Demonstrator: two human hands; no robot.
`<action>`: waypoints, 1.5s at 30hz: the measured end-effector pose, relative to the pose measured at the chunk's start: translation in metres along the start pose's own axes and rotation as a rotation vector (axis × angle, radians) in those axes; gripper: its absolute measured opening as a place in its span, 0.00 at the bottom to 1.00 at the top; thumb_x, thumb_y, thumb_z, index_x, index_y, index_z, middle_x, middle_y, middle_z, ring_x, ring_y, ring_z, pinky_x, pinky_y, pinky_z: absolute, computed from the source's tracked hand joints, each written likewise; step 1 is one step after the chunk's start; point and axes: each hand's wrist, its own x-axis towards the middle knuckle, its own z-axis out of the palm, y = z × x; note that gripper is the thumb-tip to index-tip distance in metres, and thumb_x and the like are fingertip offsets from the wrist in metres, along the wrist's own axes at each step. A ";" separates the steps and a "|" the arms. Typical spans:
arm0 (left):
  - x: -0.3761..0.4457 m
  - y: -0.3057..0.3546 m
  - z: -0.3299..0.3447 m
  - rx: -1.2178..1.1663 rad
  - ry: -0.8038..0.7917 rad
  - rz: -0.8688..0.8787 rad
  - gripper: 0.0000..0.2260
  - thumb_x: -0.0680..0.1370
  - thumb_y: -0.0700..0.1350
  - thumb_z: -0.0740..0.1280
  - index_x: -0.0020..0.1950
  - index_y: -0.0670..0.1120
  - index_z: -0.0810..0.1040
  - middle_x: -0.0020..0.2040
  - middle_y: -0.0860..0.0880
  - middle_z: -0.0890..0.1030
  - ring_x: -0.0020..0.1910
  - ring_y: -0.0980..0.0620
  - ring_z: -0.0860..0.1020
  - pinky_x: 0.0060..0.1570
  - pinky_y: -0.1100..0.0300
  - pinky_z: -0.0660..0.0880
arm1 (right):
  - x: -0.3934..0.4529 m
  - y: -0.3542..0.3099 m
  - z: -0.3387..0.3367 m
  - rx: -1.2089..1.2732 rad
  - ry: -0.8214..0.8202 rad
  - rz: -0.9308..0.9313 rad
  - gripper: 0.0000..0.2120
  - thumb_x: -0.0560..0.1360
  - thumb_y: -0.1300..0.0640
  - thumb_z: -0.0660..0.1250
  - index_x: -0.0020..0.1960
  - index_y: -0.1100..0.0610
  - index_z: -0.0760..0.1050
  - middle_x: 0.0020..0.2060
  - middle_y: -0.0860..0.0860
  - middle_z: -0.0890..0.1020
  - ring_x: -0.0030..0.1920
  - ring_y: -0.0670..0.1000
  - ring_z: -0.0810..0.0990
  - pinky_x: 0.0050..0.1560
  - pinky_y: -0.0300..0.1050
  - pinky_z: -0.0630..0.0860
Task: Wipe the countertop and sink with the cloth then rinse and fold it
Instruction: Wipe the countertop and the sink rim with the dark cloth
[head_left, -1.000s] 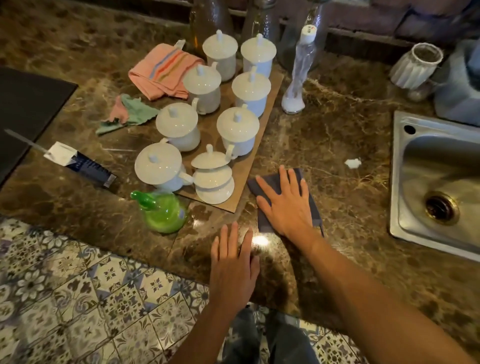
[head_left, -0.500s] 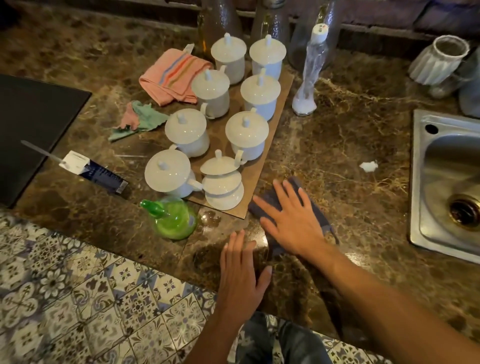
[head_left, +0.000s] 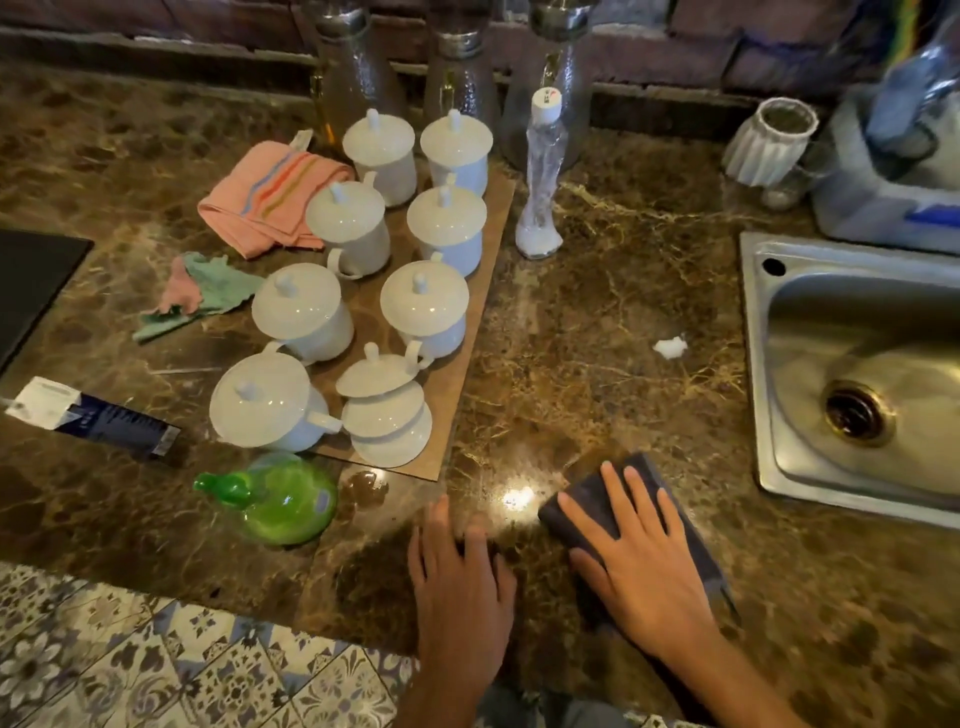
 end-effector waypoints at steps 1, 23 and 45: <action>0.010 0.010 0.000 -0.019 0.006 0.071 0.23 0.73 0.47 0.72 0.66 0.47 0.71 0.74 0.39 0.68 0.74 0.40 0.67 0.71 0.40 0.67 | -0.012 0.007 0.000 -0.012 -0.004 0.024 0.27 0.82 0.34 0.46 0.80 0.37 0.51 0.80 0.55 0.55 0.79 0.61 0.57 0.75 0.60 0.52; 0.114 0.047 0.021 0.013 0.062 0.149 0.18 0.79 0.45 0.61 0.67 0.42 0.71 0.70 0.39 0.71 0.66 0.38 0.75 0.60 0.43 0.78 | 0.231 0.009 -0.041 0.080 0.038 -0.039 0.28 0.83 0.38 0.43 0.81 0.43 0.48 0.82 0.55 0.48 0.81 0.62 0.43 0.78 0.65 0.44; 0.118 0.045 0.016 0.107 -0.014 0.085 0.35 0.79 0.63 0.54 0.82 0.49 0.53 0.81 0.43 0.58 0.80 0.42 0.59 0.74 0.47 0.61 | 0.288 0.021 -0.054 0.008 0.007 -0.309 0.25 0.83 0.36 0.41 0.80 0.37 0.50 0.82 0.50 0.52 0.81 0.58 0.46 0.79 0.61 0.43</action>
